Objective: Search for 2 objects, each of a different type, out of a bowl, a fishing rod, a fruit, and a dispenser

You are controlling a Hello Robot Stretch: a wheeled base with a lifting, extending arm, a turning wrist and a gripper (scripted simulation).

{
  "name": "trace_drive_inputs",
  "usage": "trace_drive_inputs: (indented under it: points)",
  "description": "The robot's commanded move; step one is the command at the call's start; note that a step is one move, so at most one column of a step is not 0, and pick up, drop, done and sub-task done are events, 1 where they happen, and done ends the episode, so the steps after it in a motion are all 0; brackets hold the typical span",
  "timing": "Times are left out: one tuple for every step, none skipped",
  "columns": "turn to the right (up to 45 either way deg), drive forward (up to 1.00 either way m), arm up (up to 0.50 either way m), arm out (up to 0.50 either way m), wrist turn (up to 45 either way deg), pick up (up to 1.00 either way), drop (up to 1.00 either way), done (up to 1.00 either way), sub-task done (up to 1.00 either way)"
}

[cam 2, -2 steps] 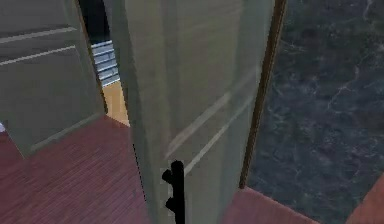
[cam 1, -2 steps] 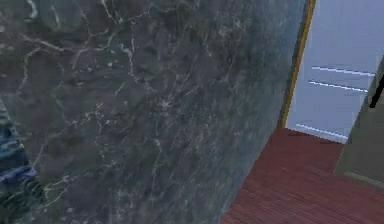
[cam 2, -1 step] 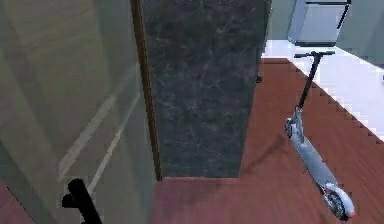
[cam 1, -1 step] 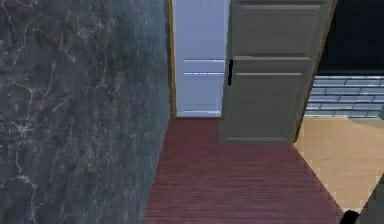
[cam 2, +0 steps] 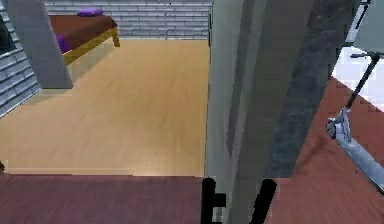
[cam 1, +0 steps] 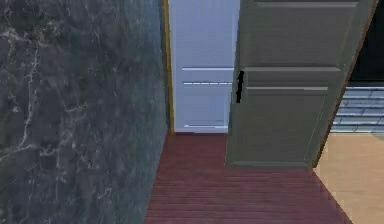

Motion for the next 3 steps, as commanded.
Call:
trace_drive_inputs:
  points:
    - [45.0,0.00,0.00,0.00,0.0,0.00,0.00,0.00,0.00]
    - [27.0,0.00,0.00,0.00,0.0,0.00,0.00,0.00,0.00]
    - [0.0,1.00,0.00,0.00,0.0,0.00,0.00,0.00,0.00]
